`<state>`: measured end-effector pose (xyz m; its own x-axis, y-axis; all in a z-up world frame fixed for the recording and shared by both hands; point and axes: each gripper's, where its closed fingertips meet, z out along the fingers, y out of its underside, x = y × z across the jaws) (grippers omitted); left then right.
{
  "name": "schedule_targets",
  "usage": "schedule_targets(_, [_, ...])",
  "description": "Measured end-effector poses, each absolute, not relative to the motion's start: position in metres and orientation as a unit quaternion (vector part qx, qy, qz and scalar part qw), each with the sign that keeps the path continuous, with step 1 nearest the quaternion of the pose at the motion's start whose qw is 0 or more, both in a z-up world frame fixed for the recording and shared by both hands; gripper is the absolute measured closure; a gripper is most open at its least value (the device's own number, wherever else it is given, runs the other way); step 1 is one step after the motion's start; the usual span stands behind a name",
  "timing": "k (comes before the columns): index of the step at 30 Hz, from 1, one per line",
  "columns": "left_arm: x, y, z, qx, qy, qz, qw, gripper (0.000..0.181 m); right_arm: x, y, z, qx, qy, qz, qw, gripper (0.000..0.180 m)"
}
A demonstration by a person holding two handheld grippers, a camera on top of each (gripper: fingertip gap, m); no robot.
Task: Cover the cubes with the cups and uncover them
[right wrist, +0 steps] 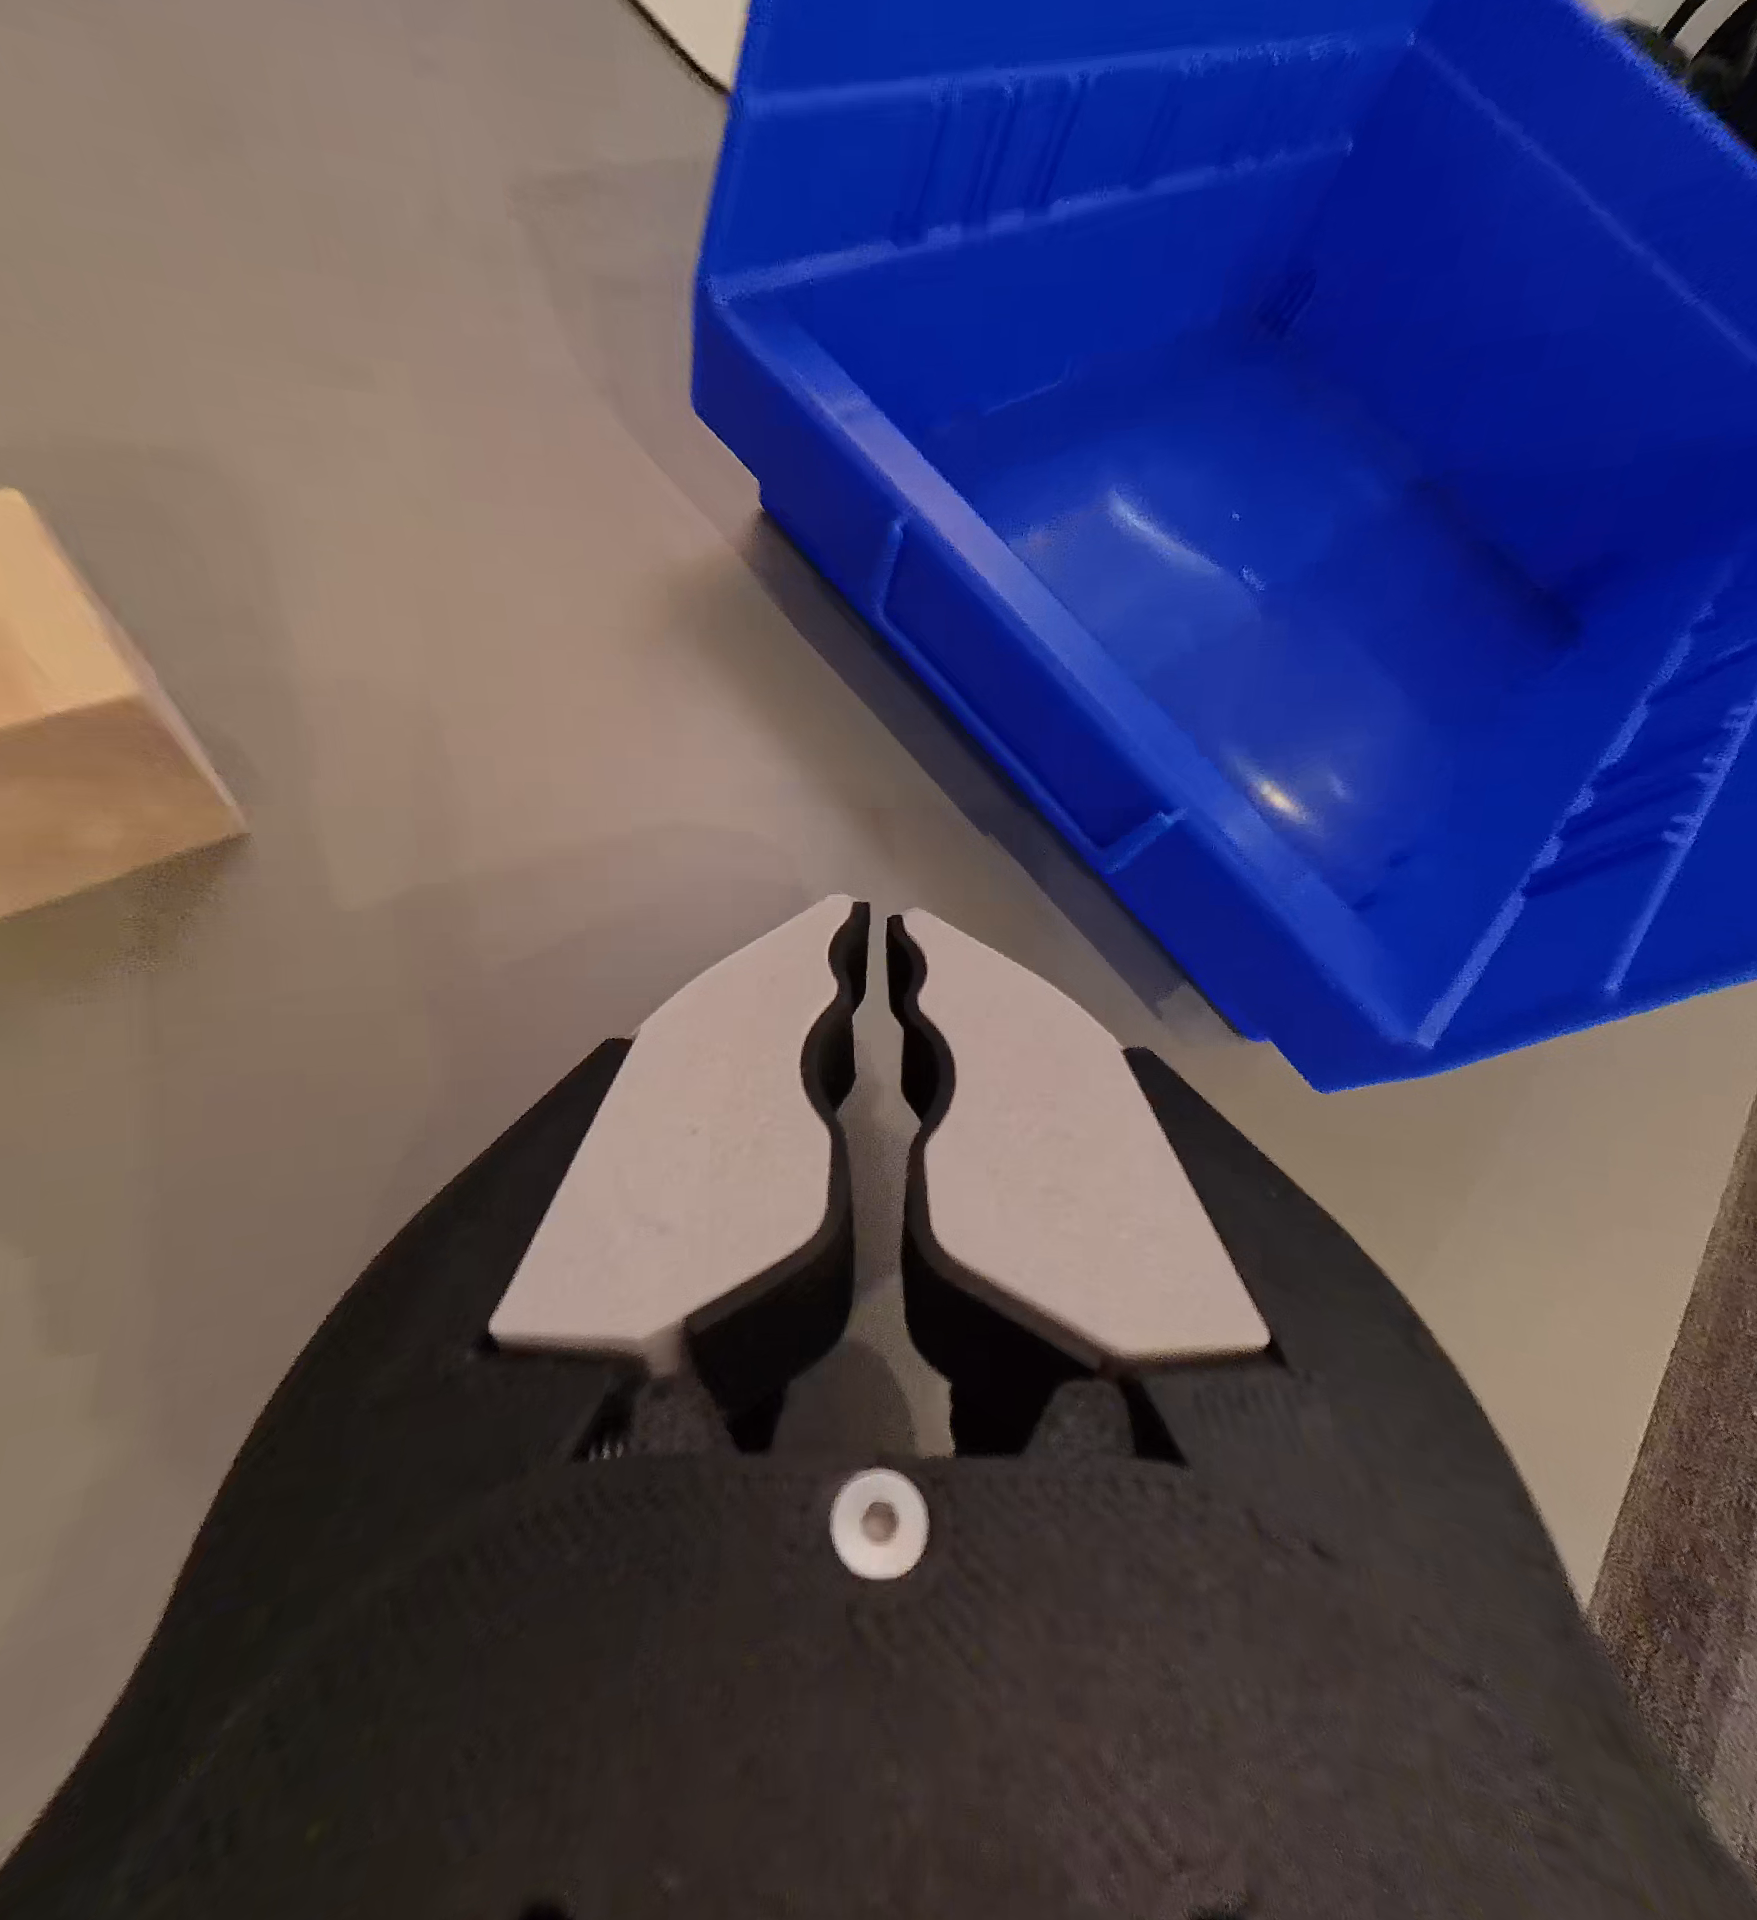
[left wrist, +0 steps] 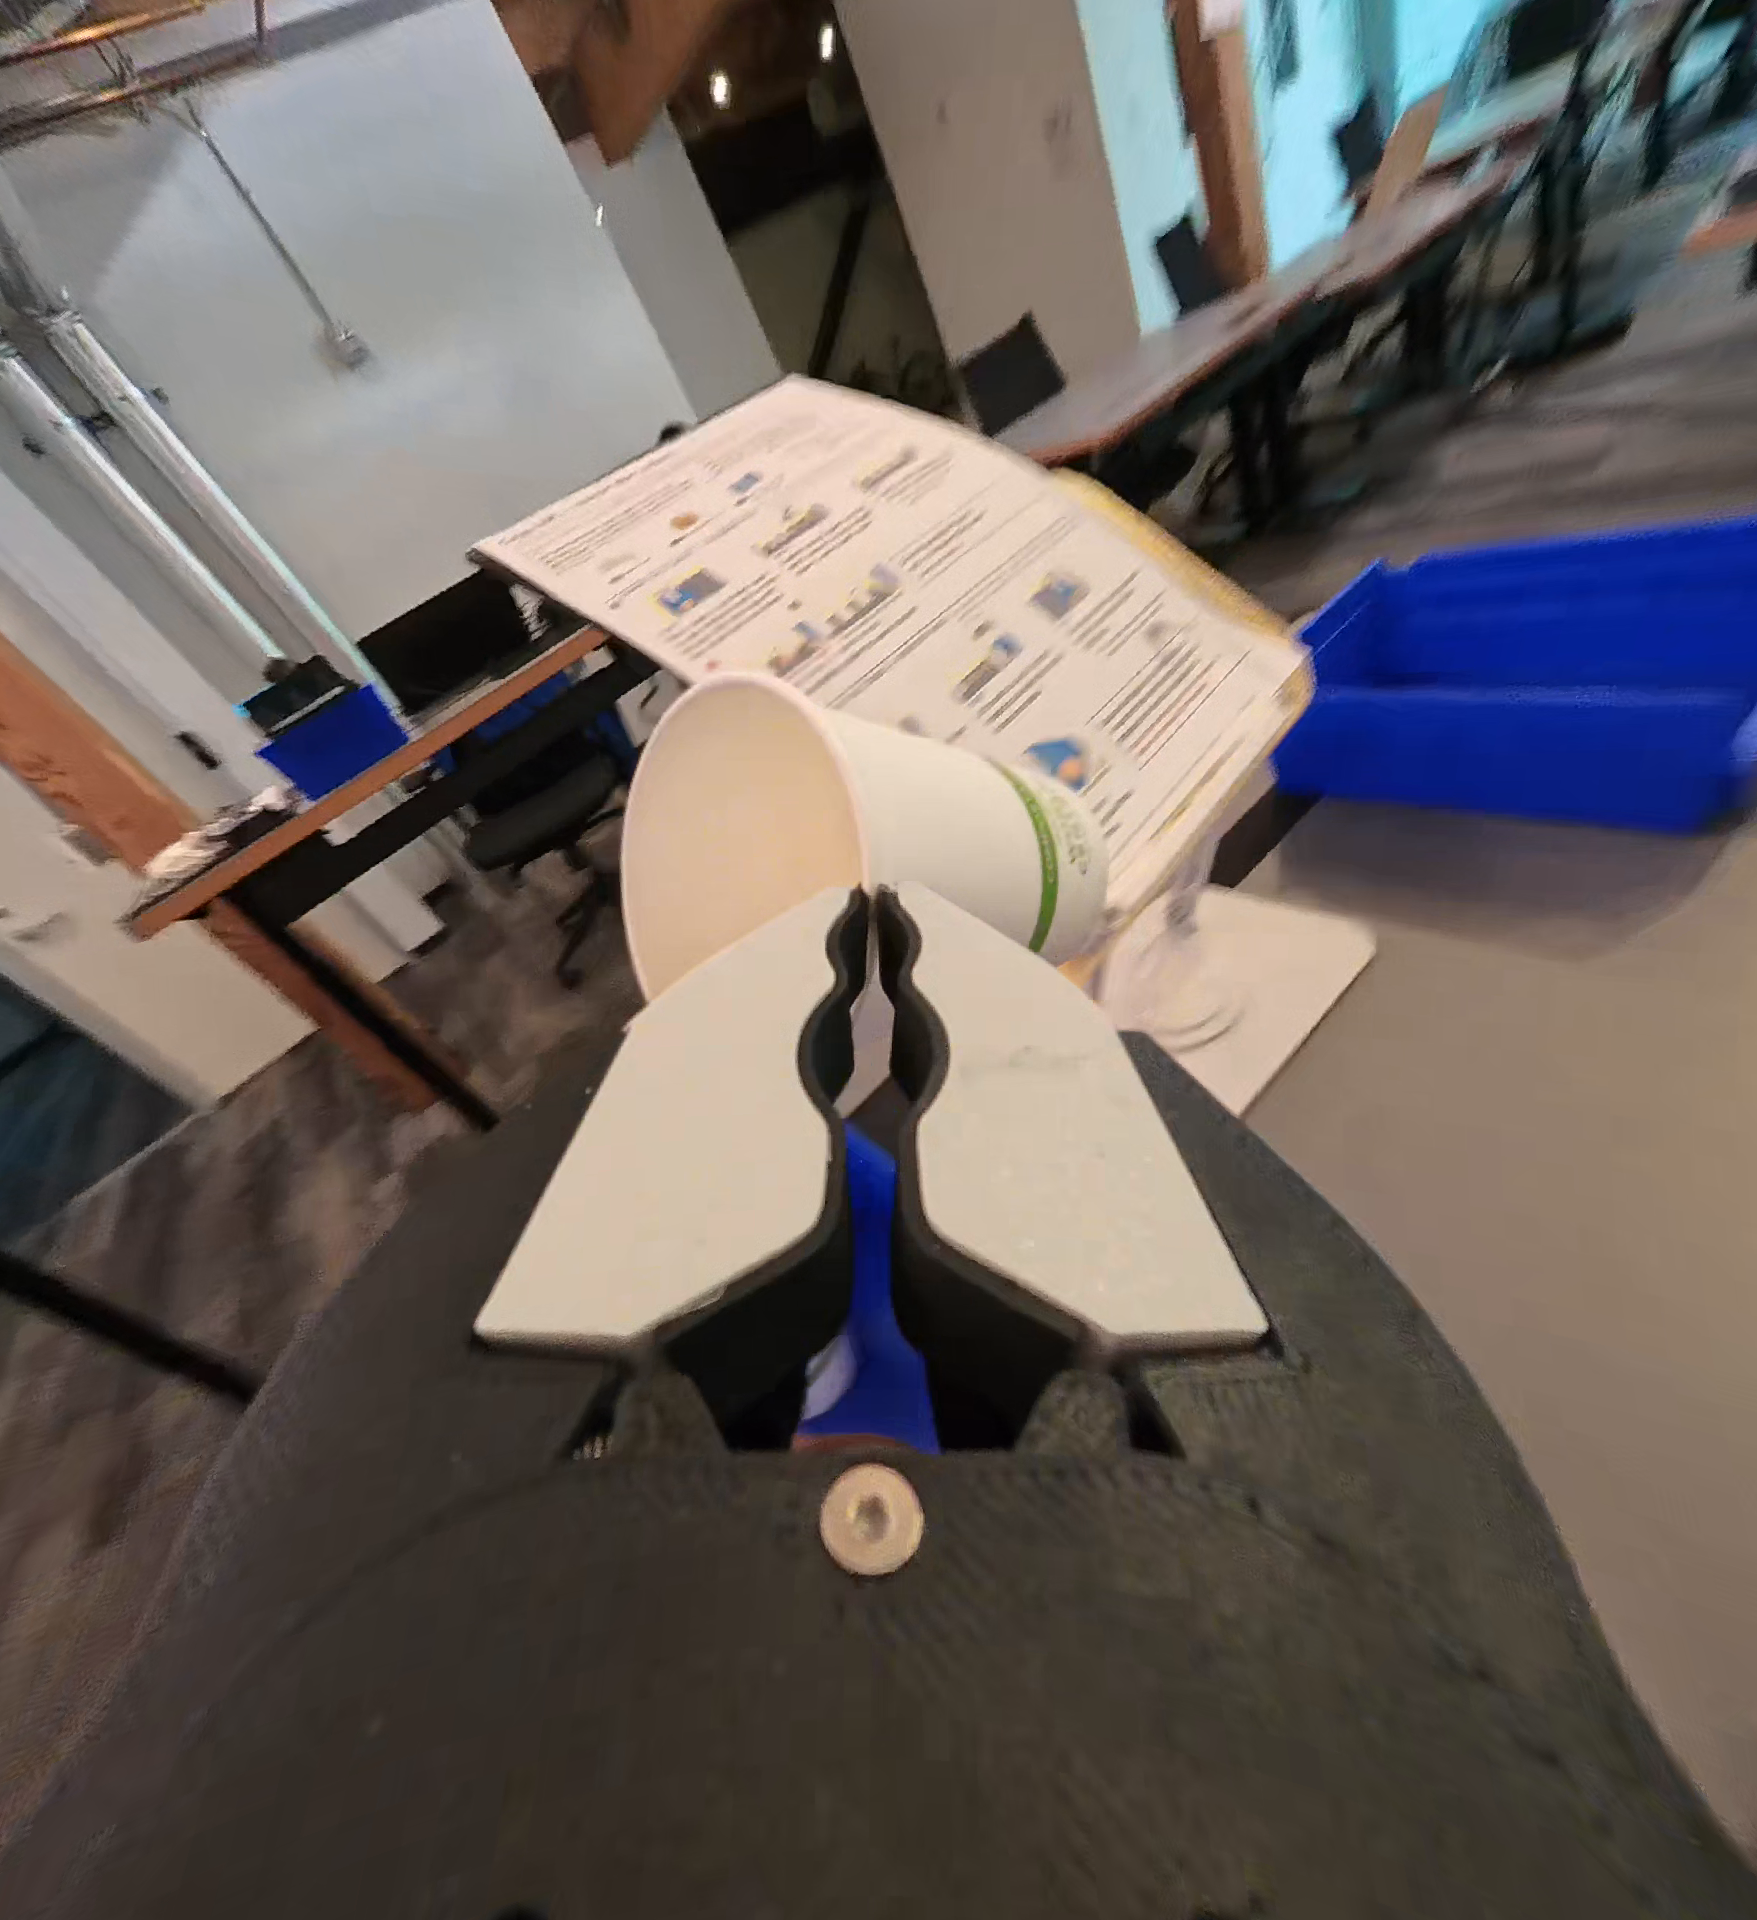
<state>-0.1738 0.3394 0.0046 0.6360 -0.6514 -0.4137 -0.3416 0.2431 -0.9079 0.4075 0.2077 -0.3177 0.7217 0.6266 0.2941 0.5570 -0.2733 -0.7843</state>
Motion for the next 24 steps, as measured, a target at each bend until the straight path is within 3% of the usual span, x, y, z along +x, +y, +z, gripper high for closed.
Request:
schedule_targets(1, [-0.168, 0.328, 0.004, -0.599, 0.401, -0.153, 0.676, 0.179, 0.403, 0.205, -0.313, -0.792, -0.372, 0.034, 0.483, 0.176])
schedule_targets(11, [-0.12, 0.274, -0.032, -0.589, 0.393, -0.262, 0.656, 0.179, 0.359, 0.161, -0.254, -0.733, -0.364, 0.03, 0.574, 0.177])
schedule_targets(18, [-0.095, 0.265, -0.048, -0.597, 0.396, -0.291, 0.634, 0.18, 0.279, 0.14, -0.222, -0.69, -0.405, 0.082, 0.594, 0.176])
schedule_targets(24, [-0.071, 0.256, -0.052, -0.592, 0.393, -0.327, 0.623, 0.18, 0.196, 0.139, -0.196, -0.648, -0.424, 0.161, 0.611, 0.155])
